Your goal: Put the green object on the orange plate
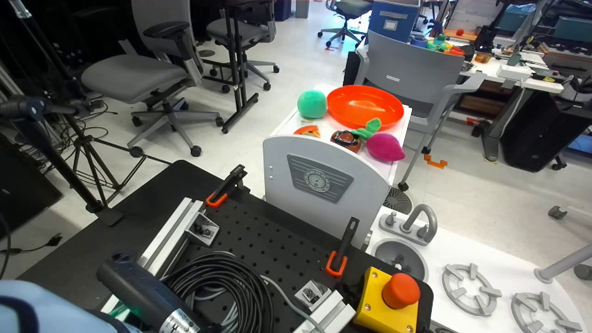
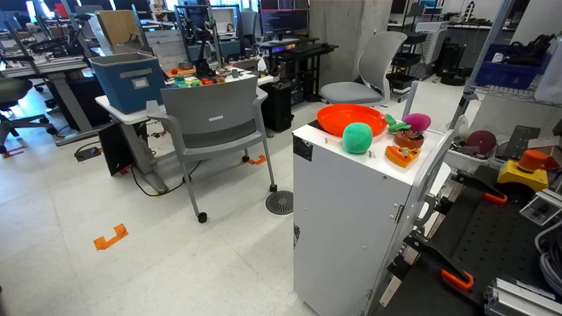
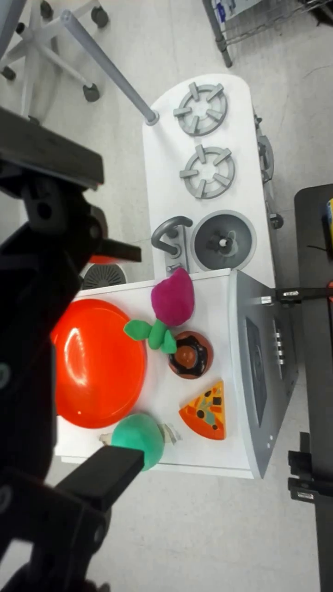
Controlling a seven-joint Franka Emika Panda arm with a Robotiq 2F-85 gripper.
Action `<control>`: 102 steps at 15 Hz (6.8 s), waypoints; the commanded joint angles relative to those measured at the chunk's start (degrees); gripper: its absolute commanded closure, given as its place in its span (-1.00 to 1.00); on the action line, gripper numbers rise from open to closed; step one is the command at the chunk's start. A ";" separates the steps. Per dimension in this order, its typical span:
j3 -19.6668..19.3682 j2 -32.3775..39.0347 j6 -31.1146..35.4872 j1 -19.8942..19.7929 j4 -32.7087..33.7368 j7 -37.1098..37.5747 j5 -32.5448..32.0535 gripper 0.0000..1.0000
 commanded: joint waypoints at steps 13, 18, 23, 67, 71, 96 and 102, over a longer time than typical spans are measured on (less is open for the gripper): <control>8.20 23.37 -20.67 8.43 31.31 1.05 4.02 -1.00; 8.96 28.63 -22.45 8.87 37.81 2.39 3.95 -1.00; 8.96 28.62 -22.91 8.86 38.22 2.39 3.94 -1.00; 10.50 21.56 -7.90 10.83 16.82 -1.08 -0.79 -1.00; 10.91 19.56 -3.38 10.99 12.15 -0.49 -2.51 -1.00; 7.95 23.40 13.92 8.41 10.17 -1.69 -0.72 -1.00; 7.39 25.42 16.01 8.53 10.78 -5.94 1.33 -1.00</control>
